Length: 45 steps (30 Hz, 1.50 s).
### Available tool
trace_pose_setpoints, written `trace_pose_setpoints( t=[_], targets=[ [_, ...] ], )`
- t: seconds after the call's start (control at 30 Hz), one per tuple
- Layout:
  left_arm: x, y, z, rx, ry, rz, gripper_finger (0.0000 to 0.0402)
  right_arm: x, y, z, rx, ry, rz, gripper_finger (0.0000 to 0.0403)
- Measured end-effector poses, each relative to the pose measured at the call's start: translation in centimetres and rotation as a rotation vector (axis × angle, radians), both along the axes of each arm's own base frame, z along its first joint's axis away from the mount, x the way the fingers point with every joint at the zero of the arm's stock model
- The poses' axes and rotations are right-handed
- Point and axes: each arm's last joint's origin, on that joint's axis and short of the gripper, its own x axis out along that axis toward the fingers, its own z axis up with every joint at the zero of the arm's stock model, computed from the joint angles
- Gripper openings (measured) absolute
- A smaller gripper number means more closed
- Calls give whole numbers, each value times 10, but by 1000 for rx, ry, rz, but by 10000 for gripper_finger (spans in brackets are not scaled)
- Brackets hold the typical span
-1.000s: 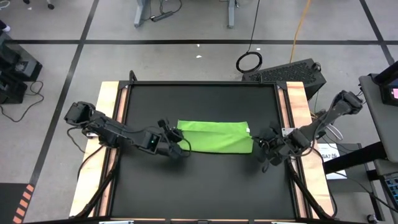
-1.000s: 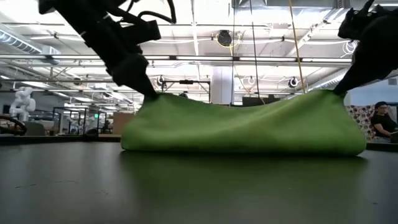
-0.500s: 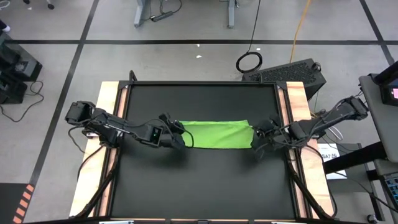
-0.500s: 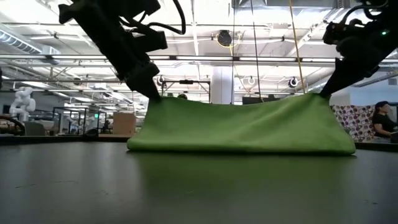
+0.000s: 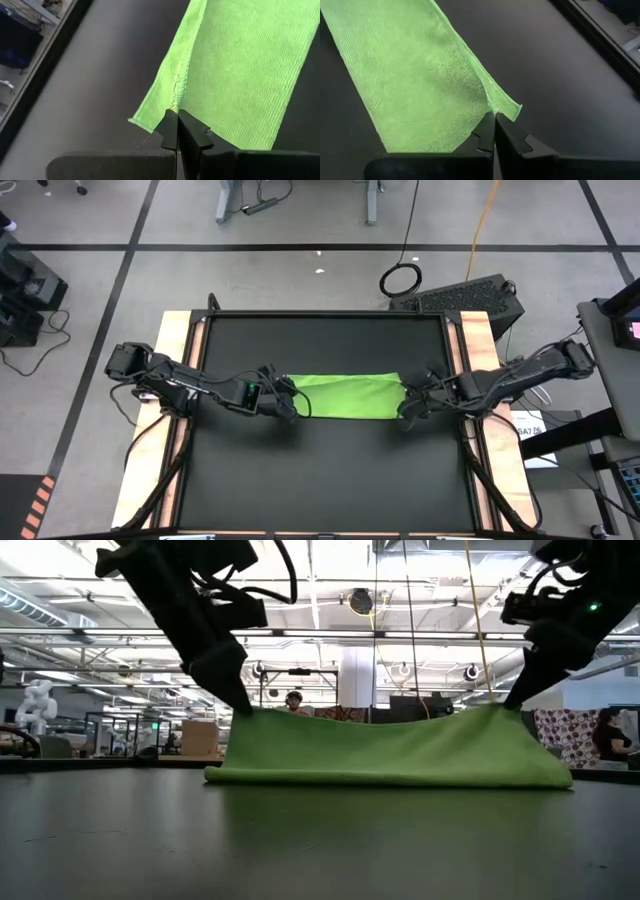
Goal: Roll towel
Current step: Fold green microfiber towel
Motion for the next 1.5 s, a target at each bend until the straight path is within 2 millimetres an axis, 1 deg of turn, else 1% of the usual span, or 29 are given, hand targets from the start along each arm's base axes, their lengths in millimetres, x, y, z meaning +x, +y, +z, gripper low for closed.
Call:
trace_pose_setpoints(
  t=[0.27, 0.47, 0.6, 0.7, 0.83, 0.97, 1.03, 1.1, 1.17, 1.27, 1.5],
  targets=[
    [0, -4, -2, -142, 11, -53, 4, 7, -3, -5, 56, 47, 47, 0],
    [3, -7, -2, -238, -4, -110, 4, 12, 0, -3, 136, 18, 139, 0],
    [6, -9, 4, -267, -13, -146, 4, 15, 2, 2, 200, -30, 213, 0],
    [12, -12, 12, -286, -24, -202, 4, 15, 5, 8, 246, -79, 282, 0],
    [17, -14, 31, -297, -17, -252, 4, 11, 7, 18, 301, -149, 370, 0],
    [12, -18, 53, -276, -10, -274, 4, 2, 7, 30, 342, -226, 435, 0],
    [3, -19, 63, -251, -4, -267, 4, -3, 6, 35, 343, -258, 446, 0],
    [-2, -19, 71, -230, -32, -260, 4, -10, 5, 38, 337, -271, 450, 0],
    [-4, -17, 75, -220, -44, -232, 4, -14, 3, 39, 319, -269, 433, 0],
    [-4, -13, 70, -207, -11, -203, 4, -19, -1, 35, 280, -215, 371, 0],
    [14, -4, 33, -189, 130, -150, 4, -11, -4, 24, 262, -126, 291, 0]
  ],
)
